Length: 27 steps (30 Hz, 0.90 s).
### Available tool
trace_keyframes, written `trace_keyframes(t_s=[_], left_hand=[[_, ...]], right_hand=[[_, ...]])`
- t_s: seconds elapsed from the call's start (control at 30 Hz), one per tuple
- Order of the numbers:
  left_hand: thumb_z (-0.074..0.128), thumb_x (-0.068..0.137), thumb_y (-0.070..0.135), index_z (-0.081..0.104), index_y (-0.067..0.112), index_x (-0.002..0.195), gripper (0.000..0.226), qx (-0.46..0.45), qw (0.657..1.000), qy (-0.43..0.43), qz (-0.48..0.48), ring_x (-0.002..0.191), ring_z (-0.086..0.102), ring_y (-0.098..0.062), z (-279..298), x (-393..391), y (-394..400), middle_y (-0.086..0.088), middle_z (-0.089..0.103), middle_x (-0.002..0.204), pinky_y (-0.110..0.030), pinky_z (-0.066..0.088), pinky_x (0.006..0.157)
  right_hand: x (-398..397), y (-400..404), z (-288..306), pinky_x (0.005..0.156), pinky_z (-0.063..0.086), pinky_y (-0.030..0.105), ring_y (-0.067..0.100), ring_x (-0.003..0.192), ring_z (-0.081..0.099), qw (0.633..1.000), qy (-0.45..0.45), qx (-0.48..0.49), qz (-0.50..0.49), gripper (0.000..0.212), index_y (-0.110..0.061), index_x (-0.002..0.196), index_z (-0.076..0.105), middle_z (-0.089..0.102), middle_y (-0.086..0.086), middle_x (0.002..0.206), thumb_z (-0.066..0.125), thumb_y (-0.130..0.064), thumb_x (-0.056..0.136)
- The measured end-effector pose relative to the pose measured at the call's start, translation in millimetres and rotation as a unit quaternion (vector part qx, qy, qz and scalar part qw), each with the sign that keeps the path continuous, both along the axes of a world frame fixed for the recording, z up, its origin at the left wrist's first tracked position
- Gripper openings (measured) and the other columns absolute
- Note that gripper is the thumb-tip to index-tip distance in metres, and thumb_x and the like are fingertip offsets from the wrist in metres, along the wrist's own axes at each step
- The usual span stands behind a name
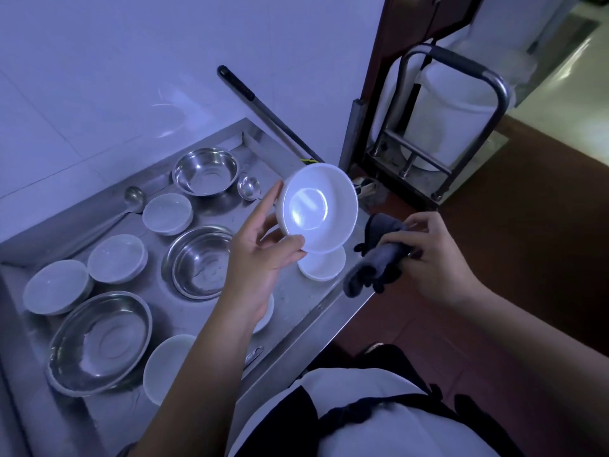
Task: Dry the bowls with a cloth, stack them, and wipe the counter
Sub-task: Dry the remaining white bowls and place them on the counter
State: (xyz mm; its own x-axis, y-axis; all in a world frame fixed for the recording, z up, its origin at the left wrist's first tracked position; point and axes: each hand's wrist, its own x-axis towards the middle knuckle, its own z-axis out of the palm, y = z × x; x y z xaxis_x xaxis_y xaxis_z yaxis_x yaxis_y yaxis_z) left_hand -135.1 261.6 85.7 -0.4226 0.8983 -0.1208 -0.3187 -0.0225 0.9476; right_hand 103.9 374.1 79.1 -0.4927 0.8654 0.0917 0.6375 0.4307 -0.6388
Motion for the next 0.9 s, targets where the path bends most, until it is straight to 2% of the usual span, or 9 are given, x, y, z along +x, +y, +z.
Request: trace_keyframes(t_s=[0.1, 0.2, 0.27, 0.37, 0.47, 0.53, 0.63, 0.73, 0.9], left_hand=[[0.070, 0.073, 0.001, 0.064, 0.051, 0.127, 0.074, -0.011, 0.999, -0.033, -0.012, 0.112, 0.067, -0.019, -7.2, 5.5, -1.2, 0.000, 0.070, 0.120, -0.044, 0.060, 0.086], [0.069, 0.075, -0.004, 0.060, 0.042, 0.136, 0.077, -0.016, 0.997, -0.058, -0.044, 0.116, 0.066, -0.024, -11.3, 11.6, -2.5, 0.000, 0.070, 0.121, -0.043, 0.060, 0.084], [0.066, 0.081, -0.013, 0.057, 0.035, 0.141, 0.077, -0.016, 0.995, -0.077, -0.069, 0.114, 0.067, -0.028, -12.7, 15.7, -2.7, 0.000, 0.071, 0.121, -0.042, 0.060, 0.081], [0.066, 0.079, -0.011, 0.057, 0.035, 0.141, 0.077, -0.017, 0.990, -0.107, -0.085, 0.110, 0.069, -0.030, -13.5, 18.6, -3.2, -0.005, 0.070, 0.124, -0.047, 0.060, 0.083], [0.064, 0.077, -0.004, 0.055, 0.036, 0.142, 0.076, -0.009, 0.988, -0.123, -0.090, 0.114, 0.068, -0.031, -15.5, 17.6, -4.0, -0.002, 0.070, 0.125, -0.049, 0.060, 0.085], [0.064, 0.077, -0.004, 0.055, 0.035, 0.142, 0.077, -0.010, 0.988, -0.128, -0.087, 0.118, 0.066, -0.032, -18.0, 18.4, -4.8, 0.000, 0.070, 0.124, -0.054, 0.058, 0.089], [0.062, 0.080, -0.007, 0.054, 0.034, 0.143, 0.076, -0.009, 0.987, -0.135, -0.090, 0.121, 0.063, -0.035, -21.0, 24.9, -6.4, 0.000, 0.069, 0.125, -0.056, 0.057, 0.091], [0.057, 0.084, -0.011, 0.053, 0.031, 0.144, 0.074, -0.007, 0.985, -0.142, -0.099, 0.123, 0.062, -0.038, -23.1, 31.5, -8.0, -0.007, 0.065, 0.132, -0.051, 0.058, 0.089], [0.066, 0.081, -0.004, 0.048, 0.032, 0.148, 0.078, 0.023, 0.980, -0.136, -0.141, 0.132, 0.055, -0.033, -26.0, 33.9, -6.0, -0.007, 0.053, 0.148, -0.049, 0.055, 0.094]], right_hand=[[2.1, -1.0, 11.3, 0.081, 0.051, 0.015, -0.009, 0.092, 0.060, 0.983, 0.108, -0.146, -0.025, 0.052, -0.018, 0.091, 0.073, 0.059, 0.010, 0.109, 0.059, 0.030, 0.075], [4.2, -4.7, 16.9, 0.062, 0.058, 0.027, 0.023, 0.078, 0.068, 0.909, 0.273, -0.310, -0.059, 0.046, 0.002, 0.093, 0.069, 0.070, 0.015, 0.087, 0.043, 0.036, 0.076], [-0.1, -7.7, 18.0, 0.057, 0.058, 0.032, 0.031, 0.075, 0.066, 0.881, 0.314, -0.343, -0.090, 0.048, 0.000, 0.101, 0.066, 0.068, 0.019, 0.089, 0.039, 0.032, 0.079], [-8.9, -15.3, 21.4, 0.048, 0.046, 0.026, 0.021, 0.058, 0.060, 0.840, 0.363, -0.367, -0.167, 0.039, -0.008, 0.110, 0.056, 0.064, 0.011, 0.078, 0.036, 0.019, 0.090], [-12.9, -27.8, 20.4, 0.063, 0.052, 0.033, 0.027, 0.075, 0.064, 0.791, 0.389, -0.432, -0.190, 0.028, -0.001, 0.122, 0.060, 0.067, 0.013, 0.088, 0.042, -0.012, 0.103], [-14.1, -34.9, 17.7, 0.096, 0.052, 0.045, 0.033, 0.105, 0.064, 0.753, 0.406, -0.483, -0.186, 0.049, -0.002, 0.133, 0.060, 0.067, 0.017, 0.114, 0.046, -0.037, 0.102], [-19.9, -44.9, 19.7, 0.112, 0.042, 0.054, 0.035, 0.129, 0.056, 0.772, 0.390, -0.483, -0.135, 0.055, -0.011, 0.136, 0.060, 0.062, 0.017, 0.136, 0.057, -0.046, 0.094], [-25.2, -47.5, 26.2, 0.093, 0.057, 0.049, 0.031, 0.117, 0.066, 0.803, 0.378, -0.446, -0.118, 0.036, -0.009, 0.128, 0.063, 0.069, 0.014, 0.125, 0.062, -0.019, 0.093], [-27.3, -35.5, 23.9, 0.092, 0.056, 0.056, 0.035, 0.102, 0.071, 0.833, 0.322, -0.384, -0.233, 0.019, 0.000, 0.108, 0.070, 0.072, 0.023, 0.113, 0.063, 0.002, 0.091]])
